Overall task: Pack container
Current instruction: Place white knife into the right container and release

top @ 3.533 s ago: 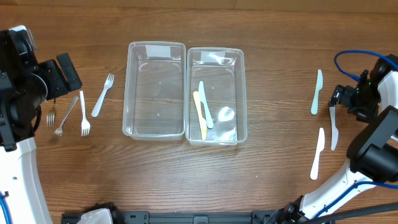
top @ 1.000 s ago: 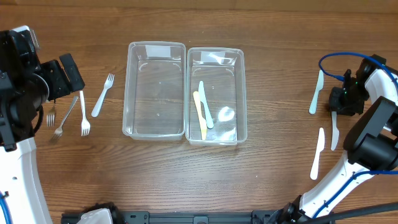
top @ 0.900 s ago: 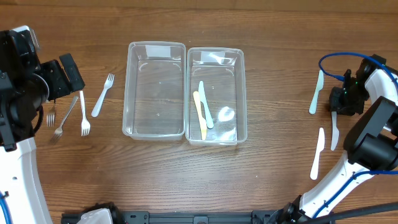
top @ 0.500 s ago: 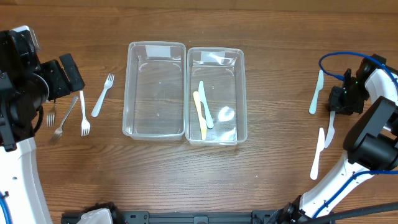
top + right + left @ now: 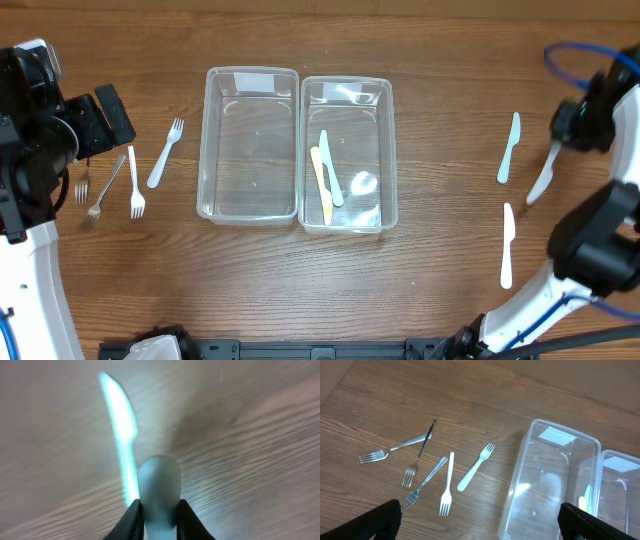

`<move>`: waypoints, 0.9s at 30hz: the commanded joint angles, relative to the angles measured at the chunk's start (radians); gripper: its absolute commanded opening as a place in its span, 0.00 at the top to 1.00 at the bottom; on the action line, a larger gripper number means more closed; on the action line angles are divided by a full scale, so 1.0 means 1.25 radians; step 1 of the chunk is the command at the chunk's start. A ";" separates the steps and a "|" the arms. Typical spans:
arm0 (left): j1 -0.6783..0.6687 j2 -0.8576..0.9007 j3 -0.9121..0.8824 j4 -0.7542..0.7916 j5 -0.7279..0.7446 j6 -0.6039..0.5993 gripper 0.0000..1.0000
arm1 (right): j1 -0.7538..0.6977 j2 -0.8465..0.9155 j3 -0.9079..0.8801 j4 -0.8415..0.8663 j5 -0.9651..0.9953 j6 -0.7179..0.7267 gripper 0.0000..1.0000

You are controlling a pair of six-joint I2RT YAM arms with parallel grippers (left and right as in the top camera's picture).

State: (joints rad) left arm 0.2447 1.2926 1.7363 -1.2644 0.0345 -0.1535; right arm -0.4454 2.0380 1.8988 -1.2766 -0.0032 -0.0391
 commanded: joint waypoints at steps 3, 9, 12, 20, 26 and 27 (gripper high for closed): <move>0.006 0.000 0.011 0.004 0.015 0.015 0.00 | 0.182 -0.168 0.125 -0.067 -0.019 0.091 0.96; 0.006 0.000 0.011 0.004 0.015 0.015 0.00 | 0.431 -0.173 0.158 -0.098 -0.015 0.204 0.96; 0.006 0.000 0.011 0.004 0.015 0.015 0.00 | 0.519 -0.153 0.157 -0.091 -0.011 0.248 0.96; 0.006 0.000 0.011 0.004 0.015 0.015 0.00 | 0.645 0.014 0.156 -0.118 -0.020 0.287 0.96; 0.006 0.000 0.011 0.004 0.015 0.015 0.00 | 0.687 0.157 0.156 -0.130 -0.031 0.286 0.96; 0.006 0.000 0.011 0.005 0.015 0.015 0.00 | 0.689 0.169 0.156 -0.130 -0.035 0.286 0.96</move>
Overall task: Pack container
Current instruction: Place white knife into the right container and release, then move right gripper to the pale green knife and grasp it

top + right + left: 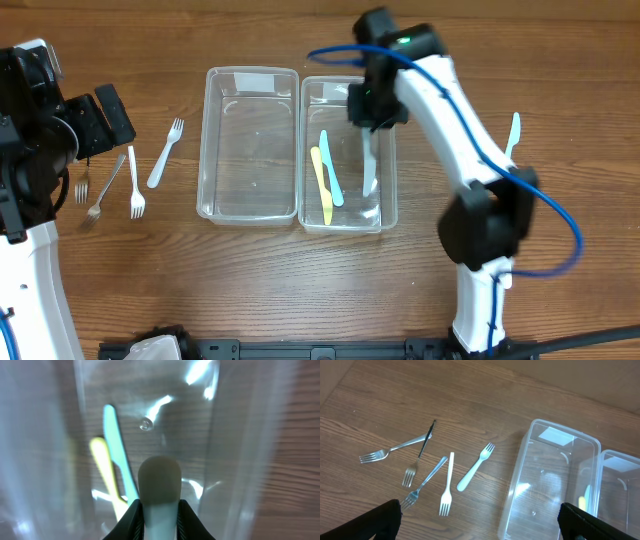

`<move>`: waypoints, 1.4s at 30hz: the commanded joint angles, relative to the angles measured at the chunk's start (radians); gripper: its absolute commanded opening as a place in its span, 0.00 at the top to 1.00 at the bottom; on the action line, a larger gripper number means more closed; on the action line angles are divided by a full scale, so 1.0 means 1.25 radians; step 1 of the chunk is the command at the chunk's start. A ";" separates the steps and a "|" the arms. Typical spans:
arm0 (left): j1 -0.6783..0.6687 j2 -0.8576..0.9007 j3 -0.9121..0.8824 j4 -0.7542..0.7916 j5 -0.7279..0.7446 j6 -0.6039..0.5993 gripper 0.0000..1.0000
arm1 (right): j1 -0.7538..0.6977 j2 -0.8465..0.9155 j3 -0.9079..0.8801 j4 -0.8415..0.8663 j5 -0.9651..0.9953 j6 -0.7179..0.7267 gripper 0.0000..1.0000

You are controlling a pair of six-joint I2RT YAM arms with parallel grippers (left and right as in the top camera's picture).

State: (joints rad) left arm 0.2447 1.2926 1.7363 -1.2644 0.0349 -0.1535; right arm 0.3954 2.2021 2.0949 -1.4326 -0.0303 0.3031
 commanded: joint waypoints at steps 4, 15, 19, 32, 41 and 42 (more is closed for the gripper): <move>0.006 0.000 0.011 0.005 0.015 0.015 0.00 | 0.018 0.051 -0.001 -0.008 -0.013 0.007 0.71; 0.006 0.001 0.011 0.019 0.014 0.015 0.00 | -0.032 -0.055 0.072 -0.027 0.008 -0.060 0.55; 0.006 0.001 0.011 0.003 0.014 0.015 0.00 | -0.147 -0.134 0.164 -0.073 0.020 -0.060 0.35; 0.006 0.001 0.011 0.004 0.014 0.015 0.00 | -0.550 -0.157 0.110 -0.128 0.023 -0.110 0.00; 0.006 0.001 0.011 0.012 0.015 0.015 0.00 | -0.590 -0.127 -0.160 0.032 0.023 -0.185 0.00; 0.006 0.001 0.011 0.012 0.015 0.015 0.00 | -0.590 -0.127 -0.184 0.050 0.023 -0.187 0.00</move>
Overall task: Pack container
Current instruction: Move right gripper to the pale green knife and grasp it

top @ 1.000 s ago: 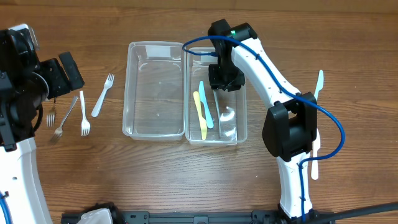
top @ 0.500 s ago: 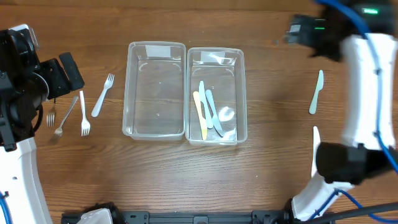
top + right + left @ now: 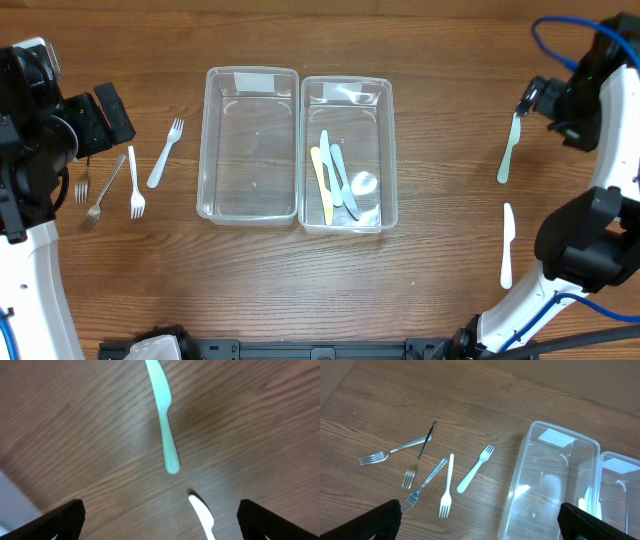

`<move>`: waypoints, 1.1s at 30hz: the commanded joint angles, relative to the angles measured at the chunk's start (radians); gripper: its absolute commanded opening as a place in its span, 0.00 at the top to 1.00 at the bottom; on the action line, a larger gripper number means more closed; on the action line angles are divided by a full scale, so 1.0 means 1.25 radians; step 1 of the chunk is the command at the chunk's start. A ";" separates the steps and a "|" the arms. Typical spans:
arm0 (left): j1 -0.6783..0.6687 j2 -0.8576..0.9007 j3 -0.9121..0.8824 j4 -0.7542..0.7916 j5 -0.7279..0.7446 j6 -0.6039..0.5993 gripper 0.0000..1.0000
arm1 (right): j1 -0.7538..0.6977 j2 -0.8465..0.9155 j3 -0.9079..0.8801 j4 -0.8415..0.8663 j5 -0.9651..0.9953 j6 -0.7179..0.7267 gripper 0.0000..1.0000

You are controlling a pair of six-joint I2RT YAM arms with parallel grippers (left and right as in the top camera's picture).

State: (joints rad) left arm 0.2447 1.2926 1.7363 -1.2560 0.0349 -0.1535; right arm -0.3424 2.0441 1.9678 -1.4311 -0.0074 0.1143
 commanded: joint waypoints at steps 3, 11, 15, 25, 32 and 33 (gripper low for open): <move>0.006 0.001 0.011 0.003 0.015 0.015 0.00 | 0.001 0.000 -0.178 0.125 0.004 -0.036 0.00; 0.006 0.001 0.011 -0.009 0.015 0.015 0.00 | 0.001 0.035 -0.288 0.230 0.005 -0.075 0.00; 0.006 0.001 0.011 -0.010 0.015 0.015 0.00 | 0.001 0.058 -0.288 0.259 0.005 -0.099 0.00; 0.006 0.001 0.011 -0.010 0.033 0.015 0.00 | 0.000 0.102 -0.289 0.276 0.005 -0.189 0.00; 0.006 0.001 0.011 -0.010 0.033 0.015 0.00 | 0.000 0.114 -0.289 0.275 0.004 -0.233 0.00; 0.006 0.001 0.011 -0.010 0.033 0.015 0.00 | 0.000 0.114 -0.289 0.276 0.004 -0.233 0.00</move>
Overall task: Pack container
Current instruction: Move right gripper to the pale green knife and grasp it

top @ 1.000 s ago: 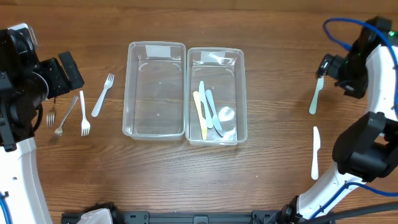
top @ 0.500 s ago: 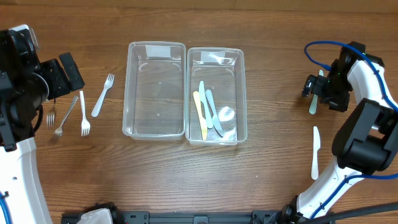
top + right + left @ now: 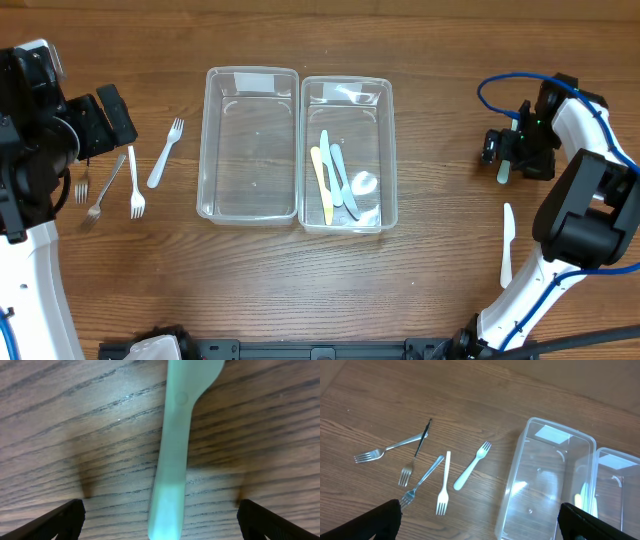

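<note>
Two clear plastic containers stand side by side mid-table. The left container (image 3: 250,143) is empty; the right container (image 3: 385,150) holds three plastic knives (image 3: 332,180). A pale green knife (image 3: 172,460) lies on the wood at the far right. My right gripper (image 3: 160,520) is open and low over it, a finger on each side of its handle. A white knife (image 3: 507,245) lies nearer the front. My left gripper (image 3: 480,522) is open and empty, high above several forks (image 3: 443,482) at the left.
The forks, plastic and metal, are spread between the left arm (image 3: 40,130) and the left container. A blue cable (image 3: 500,95) loops by the right arm. The table (image 3: 440,290) is bare brown wood.
My right gripper, then open some way above the pale green knife, is now low with the knife's handle between its open fingers. The left wrist view has shifted slightly.
First my right gripper held a pale knife at the table's right side, with two knives in the right container. Then it held that knife over the container. Later three knives lay inside, and the gripper was open above the green knife, which it now straddles.
</note>
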`<move>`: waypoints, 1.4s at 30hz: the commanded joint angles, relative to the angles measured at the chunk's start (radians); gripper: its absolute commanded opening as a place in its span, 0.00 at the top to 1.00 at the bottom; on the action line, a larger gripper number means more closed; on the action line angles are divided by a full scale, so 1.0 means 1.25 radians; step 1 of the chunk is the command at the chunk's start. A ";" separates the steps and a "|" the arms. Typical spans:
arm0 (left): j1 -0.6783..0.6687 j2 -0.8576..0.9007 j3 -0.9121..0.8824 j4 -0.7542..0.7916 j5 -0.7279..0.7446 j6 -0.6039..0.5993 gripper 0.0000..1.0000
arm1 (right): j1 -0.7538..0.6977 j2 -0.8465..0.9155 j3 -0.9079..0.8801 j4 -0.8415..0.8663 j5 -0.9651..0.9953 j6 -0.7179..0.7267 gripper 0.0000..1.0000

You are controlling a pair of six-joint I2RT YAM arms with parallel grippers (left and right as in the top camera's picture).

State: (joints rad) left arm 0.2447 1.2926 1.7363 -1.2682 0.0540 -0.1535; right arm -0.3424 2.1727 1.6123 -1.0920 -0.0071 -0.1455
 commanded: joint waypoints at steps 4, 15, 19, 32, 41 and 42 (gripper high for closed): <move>0.006 0.001 0.011 -0.002 0.017 0.015 0.00 | 0.000 0.014 -0.004 0.006 0.004 -0.034 0.00; 0.006 0.001 0.011 -0.006 0.017 0.015 0.00 | 0.000 0.050 -0.015 0.011 0.004 -0.034 0.00; 0.006 0.001 0.011 -0.006 0.017 0.015 0.00 | 0.000 0.050 -0.015 0.012 0.004 -0.034 0.00; 0.006 0.001 0.011 -0.005 0.018 0.015 0.00 | 0.000 0.050 -0.014 0.010 0.004 -0.033 0.55; 0.006 0.001 0.011 -0.006 0.018 0.015 0.00 | 0.000 0.050 -0.014 0.011 0.004 -0.033 0.66; 0.006 0.001 0.011 -0.006 0.018 0.015 0.00 | 0.000 0.050 -0.014 0.011 0.004 -0.033 0.68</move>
State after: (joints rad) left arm 0.2447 1.2926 1.7363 -1.2758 0.0605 -0.1535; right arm -0.3416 2.1864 1.6115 -1.0832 0.0257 -0.1844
